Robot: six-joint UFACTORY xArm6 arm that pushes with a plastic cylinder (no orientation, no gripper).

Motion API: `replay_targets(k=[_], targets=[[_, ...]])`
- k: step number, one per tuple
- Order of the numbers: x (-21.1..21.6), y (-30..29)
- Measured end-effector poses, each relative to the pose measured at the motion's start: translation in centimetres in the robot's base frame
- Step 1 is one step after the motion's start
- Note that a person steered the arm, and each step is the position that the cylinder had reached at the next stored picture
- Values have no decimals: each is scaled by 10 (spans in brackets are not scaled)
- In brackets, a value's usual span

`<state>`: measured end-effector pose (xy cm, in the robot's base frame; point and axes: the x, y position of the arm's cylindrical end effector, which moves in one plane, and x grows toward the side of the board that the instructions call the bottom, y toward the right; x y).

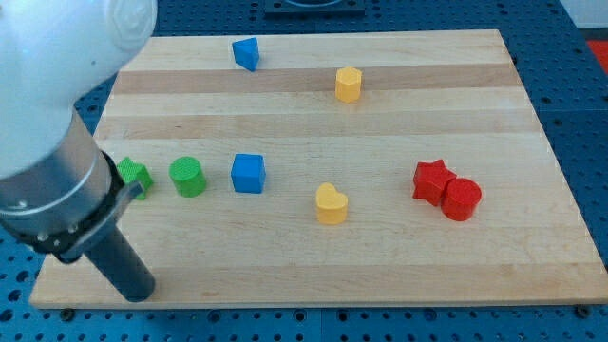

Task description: Move the green circle to the top of the green star

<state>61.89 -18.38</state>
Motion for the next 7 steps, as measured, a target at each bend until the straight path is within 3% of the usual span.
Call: replay_targets(k=[1, 4, 5, 7], targets=[[-5, -16], [-172, -99], [-168, -87], [-82, 56]])
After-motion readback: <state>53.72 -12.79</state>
